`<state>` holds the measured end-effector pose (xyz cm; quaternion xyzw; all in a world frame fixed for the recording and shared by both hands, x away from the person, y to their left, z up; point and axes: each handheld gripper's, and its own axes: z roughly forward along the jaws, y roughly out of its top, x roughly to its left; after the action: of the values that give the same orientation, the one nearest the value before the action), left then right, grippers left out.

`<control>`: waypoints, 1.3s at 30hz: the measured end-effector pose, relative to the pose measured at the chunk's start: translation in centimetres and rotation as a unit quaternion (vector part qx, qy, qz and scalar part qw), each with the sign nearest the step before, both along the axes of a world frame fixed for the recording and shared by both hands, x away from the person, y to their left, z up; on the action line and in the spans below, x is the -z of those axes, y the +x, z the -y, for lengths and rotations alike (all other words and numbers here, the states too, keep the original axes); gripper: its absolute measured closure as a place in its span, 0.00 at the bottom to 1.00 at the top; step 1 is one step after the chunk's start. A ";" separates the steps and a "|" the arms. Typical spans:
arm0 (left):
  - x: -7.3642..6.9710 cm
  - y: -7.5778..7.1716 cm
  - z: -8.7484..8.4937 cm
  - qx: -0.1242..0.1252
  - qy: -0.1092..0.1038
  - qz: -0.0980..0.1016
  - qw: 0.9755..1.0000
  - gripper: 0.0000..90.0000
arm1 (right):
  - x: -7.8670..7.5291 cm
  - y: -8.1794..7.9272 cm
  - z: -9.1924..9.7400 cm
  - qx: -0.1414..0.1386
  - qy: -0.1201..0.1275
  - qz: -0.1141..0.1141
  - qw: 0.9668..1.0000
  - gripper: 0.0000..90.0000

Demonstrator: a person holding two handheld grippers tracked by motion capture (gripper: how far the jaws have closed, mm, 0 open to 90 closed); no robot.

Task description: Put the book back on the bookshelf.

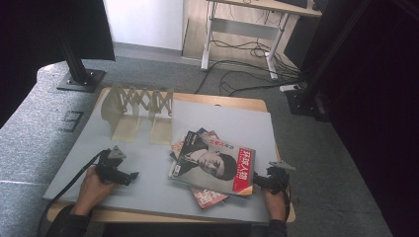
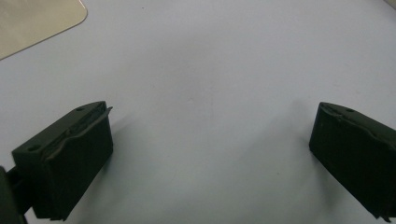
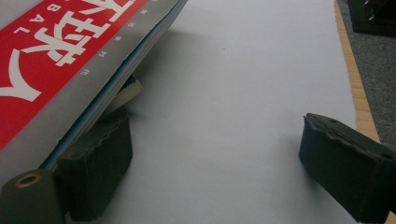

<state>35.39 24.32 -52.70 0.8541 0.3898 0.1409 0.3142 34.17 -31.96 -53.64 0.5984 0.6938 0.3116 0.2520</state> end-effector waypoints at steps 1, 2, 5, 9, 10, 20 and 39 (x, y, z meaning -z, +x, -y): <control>0.0 0.0 0.0 0.000 0.000 0.000 1.000 0.00 | 0.0 0.0 0.0 0.000 0.000 0.000 1.000 0.10; 0.0 0.0 0.0 0.000 0.000 0.000 1.000 0.00 | 0.0 0.0 0.0 0.000 0.000 0.000 1.000 0.10; 0.0 0.0 0.0 0.000 0.000 0.000 1.000 0.00 | 0.0 0.0 0.0 0.000 0.001 0.000 1.000 0.10; 0.0 0.0 0.0 0.000 0.000 0.001 1.000 0.00 | 0.0 0.0 0.0 0.000 0.002 0.000 1.000 0.10; 0.0 0.0 0.0 0.000 0.001 0.001 1.000 0.00 | 0.0 0.0 0.1 -0.001 0.002 0.000 1.000 0.10; -0.1 0.0 0.3 -0.006 0.001 0.000 1.000 0.00 | -0.1 0.0 0.1 -0.002 0.006 0.000 1.000 0.10; -1.2 -0.5 3.3 0.078 0.002 0.001 0.997 0.00 | -1.3 -0.7 1.3 -0.012 0.014 0.018 1.000 0.10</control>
<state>34.92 21.01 -51.55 0.8825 0.3212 0.1174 0.3229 33.51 -33.24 -52.33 0.5879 0.6917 0.3352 0.2520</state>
